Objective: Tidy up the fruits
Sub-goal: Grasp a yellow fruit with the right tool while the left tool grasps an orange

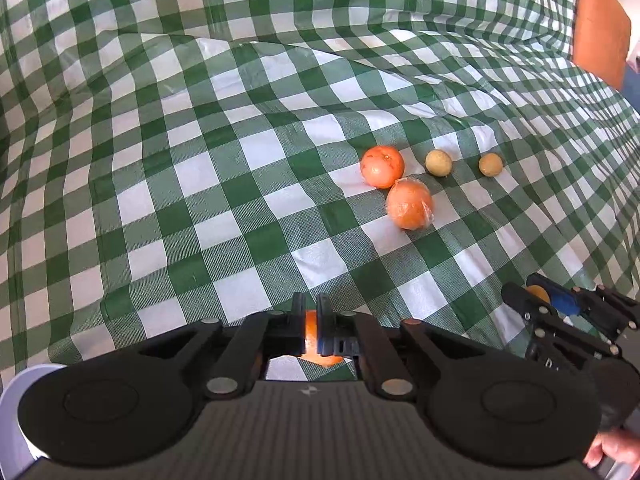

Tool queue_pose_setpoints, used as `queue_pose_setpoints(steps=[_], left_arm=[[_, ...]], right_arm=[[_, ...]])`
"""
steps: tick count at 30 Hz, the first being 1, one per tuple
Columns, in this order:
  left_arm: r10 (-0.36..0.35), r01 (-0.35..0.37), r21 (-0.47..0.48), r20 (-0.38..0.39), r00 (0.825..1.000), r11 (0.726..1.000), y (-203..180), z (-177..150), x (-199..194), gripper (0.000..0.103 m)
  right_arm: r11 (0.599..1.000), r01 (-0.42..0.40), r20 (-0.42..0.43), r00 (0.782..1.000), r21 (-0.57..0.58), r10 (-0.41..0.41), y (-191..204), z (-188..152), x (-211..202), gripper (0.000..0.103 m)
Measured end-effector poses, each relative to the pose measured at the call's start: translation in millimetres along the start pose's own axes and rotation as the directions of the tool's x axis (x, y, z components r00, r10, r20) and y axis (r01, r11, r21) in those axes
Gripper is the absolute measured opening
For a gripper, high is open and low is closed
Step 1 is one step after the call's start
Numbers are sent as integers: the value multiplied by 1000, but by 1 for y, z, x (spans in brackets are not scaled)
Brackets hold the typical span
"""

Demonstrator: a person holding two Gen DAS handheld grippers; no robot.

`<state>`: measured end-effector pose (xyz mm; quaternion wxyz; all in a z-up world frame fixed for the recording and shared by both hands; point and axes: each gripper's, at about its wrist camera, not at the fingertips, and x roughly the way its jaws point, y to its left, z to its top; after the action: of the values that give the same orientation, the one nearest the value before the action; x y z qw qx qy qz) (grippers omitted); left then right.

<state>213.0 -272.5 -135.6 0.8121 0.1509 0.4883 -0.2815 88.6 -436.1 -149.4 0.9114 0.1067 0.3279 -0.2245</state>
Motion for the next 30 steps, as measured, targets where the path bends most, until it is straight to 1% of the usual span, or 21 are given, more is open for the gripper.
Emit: queue_pose_setpoints(steps=[1, 2, 4, 5, 12, 13, 14, 15, 16, 18, 19, 20, 21, 22, 23, 24, 25, 26, 27, 29, 30], left_arm=[[-1, 1, 1, 3, 1000, 1000, 1, 0, 0, 28], [-5, 5, -6, 7, 1000, 1000, 4, 0, 1, 53], [-15, 16, -26, 15, 1000, 1000, 7, -2, 3, 77], [-14, 15, -25, 24, 1000, 1000, 8, -4, 3, 81], [-20, 20, 15, -17, 1000, 1000, -4, -4, 19, 81], [-16, 17, 20, -27, 999, 1000, -6, -5, 22, 77], [-10, 11, 27, -41, 999, 1000, -7, -5, 26, 58], [-17, 19, 32, -59, 998, 999, -7, -5, 30, 45], [-15, 18, 33, -72, 997, 999, -7, -5, 33, 26], [6, -5, 32, -35, 999, 999, -8, -5, 31, 23], [6, -6, 27, -25, 1000, 1000, -8, -4, 29, 21], [4, -3, 24, -20, 1000, 1000, -8, -3, 28, 15], [-5, 6, 29, -21, 1000, 1000, -8, -3, 27, 13], [-5, 6, 41, -30, 1000, 999, -10, -2, 28, 16], [3, 0, 50, -46, 999, 999, -11, -2, 29, 34], [2, 2, 57, -56, 998, 998, -12, -2, 31, 46], [7, -5, 61, -42, 999, 998, -13, -3, 31, 65], [20, -18, 61, -18, 1000, 998, -13, -3, 30, 74], [22, -22, 55, -7, 1000, 998, -13, -1, 30, 74], [-5, 6, 25, -13, 1000, 1000, -12, 4, 32, 75], [-4, 5, 20, -19, 1000, 1000, -12, 6, 34, 75]], right_arm=[[1000, 0, -3, 1000, 7, 0, -1, 0, 3, 28], [1000, 4, -7, 1000, 10, -4, -2, 0, 5, 28], [1000, 13, -20, 1000, 15, -13, -3, -2, 12, 28], [1000, 12, -25, 1000, 27, -11, -5, -4, 15, 28], [999, 2, 30, 1000, 39, -4, -7, -9, 23, 29], [999, 2, 37, 999, 36, -4, -6, -9, 23, 29], [999, 2, 42, 999, 35, -3, -6, -9, 24, 29], [999, 0, 49, 999, 34, -2, -6, -10, 25, 29], [999, 1, 55, 998, 32, -2, -6, -10, 25, 29], [1000, 5, 65, 998, 18, -6, -4, -11, 27, 29], [1000, 8, 69, 998, 10, -8, -3, -11, 27, 29], [1000, 11, 72, 997, 3, -11, -2, -11, 28, 29], [1000, 13, 74, 997, -4, -13, -1, -11, 28, 29], [1000, 15, 76, 997, -7, -14, -1, -10, 28, 29], [1000, 16, 77, 997, -6, -15, -1, -10, 28, 29], [1000, 15, 77, 997, -4, -14, -2, -10, 28, 29], [1000, 13, 78, 997, -2, -13, -2, -10, 28, 29], [1000, 11, 79, 997, -4, -11, -4, -9, 29, 29], [1000, 12, 81, 997, -6, -12, -4, -9, 29, 29], [1000, 15, 88, 996, -10, -14, -4, -9, 30, 29], [1000, 16, 91, 996, -13, -15, -3, -9, 31, 30]])
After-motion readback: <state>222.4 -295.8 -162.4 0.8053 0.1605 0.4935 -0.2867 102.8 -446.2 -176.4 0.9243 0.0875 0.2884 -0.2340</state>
